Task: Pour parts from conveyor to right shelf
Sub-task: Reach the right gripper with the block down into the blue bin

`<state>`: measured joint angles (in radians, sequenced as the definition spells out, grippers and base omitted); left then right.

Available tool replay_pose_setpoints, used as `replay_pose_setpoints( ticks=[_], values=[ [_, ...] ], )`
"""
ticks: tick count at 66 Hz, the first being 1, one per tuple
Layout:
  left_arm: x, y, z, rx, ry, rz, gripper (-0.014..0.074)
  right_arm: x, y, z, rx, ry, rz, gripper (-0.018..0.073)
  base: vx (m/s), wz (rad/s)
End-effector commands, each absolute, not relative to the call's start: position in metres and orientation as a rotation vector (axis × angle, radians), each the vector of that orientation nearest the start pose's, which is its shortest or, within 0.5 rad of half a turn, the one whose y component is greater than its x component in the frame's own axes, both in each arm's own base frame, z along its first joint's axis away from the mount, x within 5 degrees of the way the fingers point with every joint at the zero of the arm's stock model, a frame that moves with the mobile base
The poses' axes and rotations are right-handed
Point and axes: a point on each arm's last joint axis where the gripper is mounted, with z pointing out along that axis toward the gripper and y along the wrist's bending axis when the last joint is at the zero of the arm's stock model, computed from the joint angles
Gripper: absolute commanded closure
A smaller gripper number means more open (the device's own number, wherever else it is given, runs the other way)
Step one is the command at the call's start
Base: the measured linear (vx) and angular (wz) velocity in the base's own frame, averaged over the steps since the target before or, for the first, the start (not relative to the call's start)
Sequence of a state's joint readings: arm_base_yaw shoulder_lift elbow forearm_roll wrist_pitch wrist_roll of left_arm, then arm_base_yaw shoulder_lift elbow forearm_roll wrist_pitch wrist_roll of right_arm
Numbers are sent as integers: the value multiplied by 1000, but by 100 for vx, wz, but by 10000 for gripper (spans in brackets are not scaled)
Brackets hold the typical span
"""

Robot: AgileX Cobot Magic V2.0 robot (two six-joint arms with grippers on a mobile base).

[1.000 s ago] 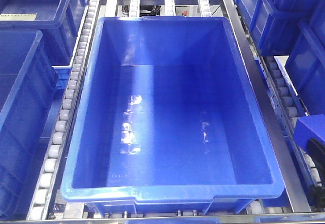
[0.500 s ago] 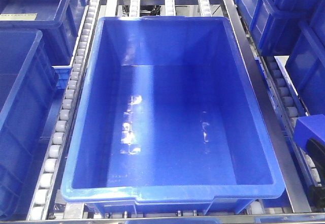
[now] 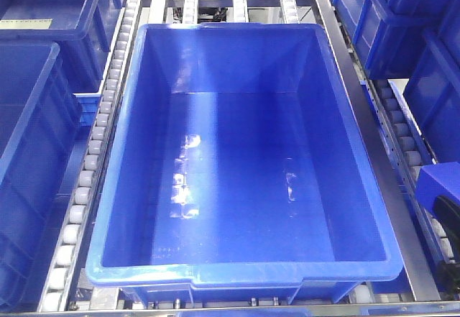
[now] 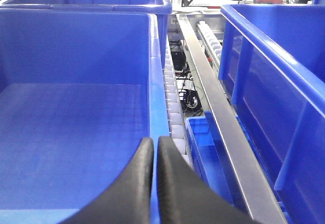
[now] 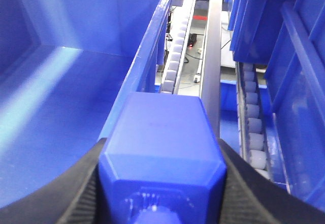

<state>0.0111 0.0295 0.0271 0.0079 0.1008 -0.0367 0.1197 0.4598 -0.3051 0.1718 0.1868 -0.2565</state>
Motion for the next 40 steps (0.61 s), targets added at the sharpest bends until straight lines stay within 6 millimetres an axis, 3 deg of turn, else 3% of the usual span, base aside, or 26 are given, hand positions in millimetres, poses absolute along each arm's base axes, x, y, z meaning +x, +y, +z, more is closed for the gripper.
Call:
replay_pose_setpoints(
  ticks=[1,18,33,40],
  values=[
    [60,0,206,-39,1558,-32,602,106,14,283,-175,1697,46,564,0,0],
    [60,0,206,-39,1558,-32,602,116,15,300,-162,1692,56,564,0,0],
    [60,0,206,-39,1558,-32,602,165,24,337,-195,1853,81,564,0,0],
    [60,0,206,-39,1558,-32,602,193,39,350,-268,1933,127,564,0,0]
  ],
)
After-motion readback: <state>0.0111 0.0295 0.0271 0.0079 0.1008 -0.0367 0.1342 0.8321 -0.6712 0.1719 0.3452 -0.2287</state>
